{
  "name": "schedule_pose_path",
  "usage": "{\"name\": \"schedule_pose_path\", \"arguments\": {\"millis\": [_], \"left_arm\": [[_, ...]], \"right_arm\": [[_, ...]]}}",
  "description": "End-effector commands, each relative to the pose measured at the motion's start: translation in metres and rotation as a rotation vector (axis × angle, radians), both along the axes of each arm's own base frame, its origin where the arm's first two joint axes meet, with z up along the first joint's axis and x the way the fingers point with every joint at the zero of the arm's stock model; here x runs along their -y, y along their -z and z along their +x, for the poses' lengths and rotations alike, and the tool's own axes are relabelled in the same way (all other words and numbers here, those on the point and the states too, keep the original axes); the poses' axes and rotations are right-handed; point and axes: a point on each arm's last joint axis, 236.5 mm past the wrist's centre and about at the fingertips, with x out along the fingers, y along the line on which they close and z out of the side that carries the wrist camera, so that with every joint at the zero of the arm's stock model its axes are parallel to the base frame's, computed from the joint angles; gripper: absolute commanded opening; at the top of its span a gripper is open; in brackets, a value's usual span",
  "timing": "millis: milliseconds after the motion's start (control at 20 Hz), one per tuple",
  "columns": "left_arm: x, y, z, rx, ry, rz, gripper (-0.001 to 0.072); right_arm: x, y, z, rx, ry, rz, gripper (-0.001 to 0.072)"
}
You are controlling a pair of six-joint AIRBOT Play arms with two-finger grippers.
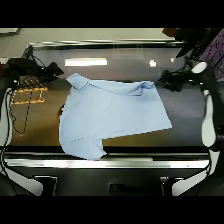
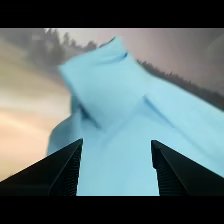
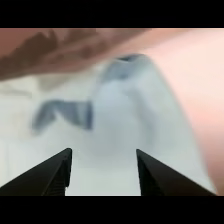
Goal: Fold the clothes and pants, and hang the long-sleeved shirts on hangers.
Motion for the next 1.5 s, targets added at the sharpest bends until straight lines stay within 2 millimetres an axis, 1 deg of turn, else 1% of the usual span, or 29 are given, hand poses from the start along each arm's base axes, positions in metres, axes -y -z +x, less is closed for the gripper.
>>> {"name": "schedule_pose_path", "arguments": {"millis": [0, 50, 100, 200, 250, 350, 450, 600, 700, 800, 900, 1100, 1250, 1300, 1350, 1400, 1450], "left_arm": [[-0.029, -0.012, -0.054, -0.123, 0.014, -0.005, 0.0513], [-0.037, -0.014, -0.068, -0.148, 0.01, 0.005, 0.0512], [-0.042, -0.014, -0.081, -0.172, 0.009, 0.011, 0.0512], [-0.046, -0.012, -0.106, -0.202, 0.003, 0.012, 0.0509], [-0.045, -0.009, -0.119, -0.212, -0.005, 0.007, 0.0509], [-0.043, -0.004, -0.141, -0.222, -0.03, 0.0, 0.0509], [-0.039, 0.003, -0.16, -0.227, -0.046, -0.001, 0.0508], [-0.033, 0.015, -0.186, -0.252, -0.035, -0.004, 0.0509], [-0.029, 0.023, -0.197, -0.273, -0.032, -0.014, 0.0509], [-0.026, 0.028, -0.202, -0.286, -0.032, -0.024, 0.0509], [-0.024, 0.03, -0.203, -0.292, -0.032, -0.03, 0.0509], [-0.025, 0.031, -0.204, -0.29, -0.019, -0.025, 0.0509], [-0.027, 0.031, -0.209, -0.293, -0.018, -0.032, 0.0509], [-0.026, 0.031, -0.212, -0.285, -0.017, -0.045, 0.0509], [-0.026, 0.032, -0.217, -0.28, -0.024, -0.064, 0.0509], [-0.026, 0.036, -0.225, -0.285, -0.031, -0.078, 0.0508], [-0.024, 0.042, -0.235, -0.295, -0.033, -0.089, 0.0508]], "right_arm": [[0.05, -0.003, -0.089, -0.179, -0.18, 0.045, 0.0477], [0.057, 0.0, -0.1, -0.197, -0.146, 0.122, 0.0477], [0.064, 0.008, -0.114, -0.228, -0.138, 0.155, 0.0476], [0.075, 0.031, -0.139, -0.294, -0.106, 0.205, 0.0476], [0.077, 0.043, -0.15, -0.32, -0.104, 0.223, 0.0476], [0.074, 0.064, -0.169, -0.364, -0.117, 0.24, 0.0476], [0.071, 0.082, -0.182, -0.392, -0.133, 0.235, 0.0476], [0.069, 0.097, -0.187, -0.392, -0.135, 0.224, 0.0476], [0.066, 0.104, -0.193, -0.4, -0.144, 0.232, 0.0476], [0.059, 0.11, -0.201, -0.418, -0.151, 0.249, 0.0476], [0.054, 0.113, -0.202, -0.414, -0.164, 0.254, 0.0476], [0.04, 0.12, -0.187, -0.371, -0.19, 0.214, 0.0476], [0.025, 0.128, -0.187, -0.392, -0.232, 0.182, 0.0473], [0.021, 0.128, -0.189, -0.406, -0.251, 0.175, 0.0389], [0.018, 0.127, -0.191, -0.413, -0.261, 0.178, 0.0229], [0.017, 0.126, -0.193, -0.42, -0.265, 0.189, 0.0101], [0.016, 0.123, -0.197, -0.428, -0.274, 0.197, 0.0035]]}}
